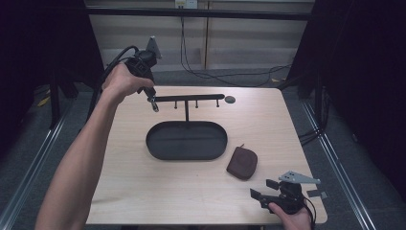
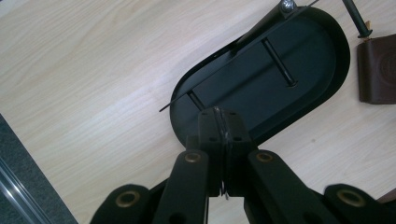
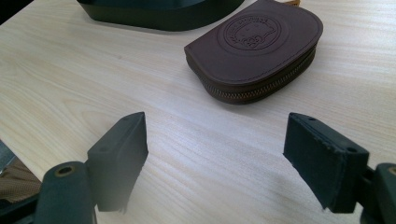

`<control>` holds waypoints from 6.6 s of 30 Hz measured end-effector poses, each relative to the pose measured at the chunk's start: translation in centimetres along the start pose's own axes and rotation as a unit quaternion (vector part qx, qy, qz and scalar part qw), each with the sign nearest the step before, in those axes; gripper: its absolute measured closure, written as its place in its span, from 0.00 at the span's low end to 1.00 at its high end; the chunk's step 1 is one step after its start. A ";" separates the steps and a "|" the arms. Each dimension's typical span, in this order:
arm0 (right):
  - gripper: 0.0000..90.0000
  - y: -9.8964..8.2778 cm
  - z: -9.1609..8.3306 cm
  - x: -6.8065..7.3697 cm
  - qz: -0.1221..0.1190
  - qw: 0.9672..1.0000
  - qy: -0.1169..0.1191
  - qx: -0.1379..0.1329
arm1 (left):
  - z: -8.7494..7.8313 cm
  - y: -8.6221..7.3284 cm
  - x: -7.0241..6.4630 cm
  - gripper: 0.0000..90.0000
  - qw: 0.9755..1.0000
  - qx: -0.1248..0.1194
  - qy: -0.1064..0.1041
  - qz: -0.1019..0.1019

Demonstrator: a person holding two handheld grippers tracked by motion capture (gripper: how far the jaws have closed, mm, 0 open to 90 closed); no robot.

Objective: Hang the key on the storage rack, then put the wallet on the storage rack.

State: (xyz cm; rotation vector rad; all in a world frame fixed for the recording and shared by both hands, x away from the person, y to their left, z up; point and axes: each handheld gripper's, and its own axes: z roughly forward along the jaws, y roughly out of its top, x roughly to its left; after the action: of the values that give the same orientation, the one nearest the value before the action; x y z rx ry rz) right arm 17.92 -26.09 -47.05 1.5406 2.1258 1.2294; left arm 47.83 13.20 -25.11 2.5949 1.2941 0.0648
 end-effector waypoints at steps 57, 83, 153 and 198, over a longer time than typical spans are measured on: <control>0.24 0.2 0.3 0.0 0.004 1.000 -0.004 0.006 | 1.1 -7.1 1.9 0.89 1.000 -0.019 -0.016 0.003; 0.24 0.1 0.1 0.1 0.001 1.000 -0.003 0.003 | 6.2 -16.3 -1.0 0.53 0.991 -0.092 -0.078 0.052; 0.21 11.6 7.6 -2.9 -0.008 0.970 -0.061 0.237 | 16.1 -31.4 -3.0 0.23 0.969 -0.195 -0.145 0.049; 0.58 14.8 11.6 -4.9 0.045 0.928 -0.060 0.365 | 15.8 -31.8 -2.9 0.23 0.966 -0.201 -0.156 0.046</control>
State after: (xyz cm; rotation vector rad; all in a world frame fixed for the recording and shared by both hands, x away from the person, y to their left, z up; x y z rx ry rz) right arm 36.98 -23.40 -44.56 1.9278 2.5995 0.3209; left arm 23.55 26.20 -47.63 2.2089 0.9360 -0.0581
